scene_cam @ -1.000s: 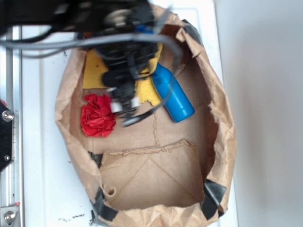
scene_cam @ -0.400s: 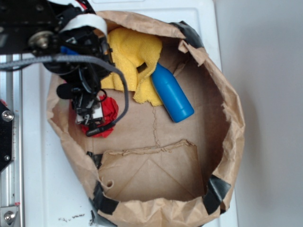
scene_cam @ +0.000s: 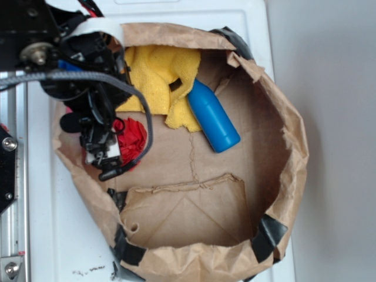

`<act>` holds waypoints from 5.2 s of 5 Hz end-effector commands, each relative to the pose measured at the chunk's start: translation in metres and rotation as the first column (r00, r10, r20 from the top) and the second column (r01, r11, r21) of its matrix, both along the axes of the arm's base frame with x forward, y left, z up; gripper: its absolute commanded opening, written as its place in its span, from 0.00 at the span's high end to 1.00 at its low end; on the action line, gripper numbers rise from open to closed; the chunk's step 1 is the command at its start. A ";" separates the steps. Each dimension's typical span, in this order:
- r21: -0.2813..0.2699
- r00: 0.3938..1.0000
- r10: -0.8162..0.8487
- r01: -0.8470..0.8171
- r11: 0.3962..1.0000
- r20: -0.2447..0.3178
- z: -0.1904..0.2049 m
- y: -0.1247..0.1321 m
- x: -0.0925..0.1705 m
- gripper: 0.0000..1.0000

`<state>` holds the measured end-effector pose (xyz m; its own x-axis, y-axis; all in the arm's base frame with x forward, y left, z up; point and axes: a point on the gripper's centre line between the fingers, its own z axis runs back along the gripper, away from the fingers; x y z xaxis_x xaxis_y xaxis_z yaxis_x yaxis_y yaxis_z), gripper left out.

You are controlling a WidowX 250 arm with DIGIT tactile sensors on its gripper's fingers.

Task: Grab the red paper.

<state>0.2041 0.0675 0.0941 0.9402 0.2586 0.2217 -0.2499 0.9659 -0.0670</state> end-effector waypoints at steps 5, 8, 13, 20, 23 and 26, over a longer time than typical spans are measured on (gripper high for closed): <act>0.002 0.990 0.117 -0.118 0.993 0.080 0.003 -0.024 0.008 0.00; 0.039 0.986 0.101 -0.107 0.993 0.136 -0.024 -0.033 0.011 0.00; 0.138 0.983 0.139 -0.155 0.978 0.117 -0.082 -0.038 0.039 0.00; 0.006 0.959 0.267 -0.269 0.963 0.089 -0.029 -0.012 0.091 0.00; -0.005 0.943 0.326 -0.327 0.945 0.069 -0.022 -0.005 0.107 0.00; -0.002 0.909 0.404 -0.406 0.914 0.101 -0.028 -0.011 0.116 1.00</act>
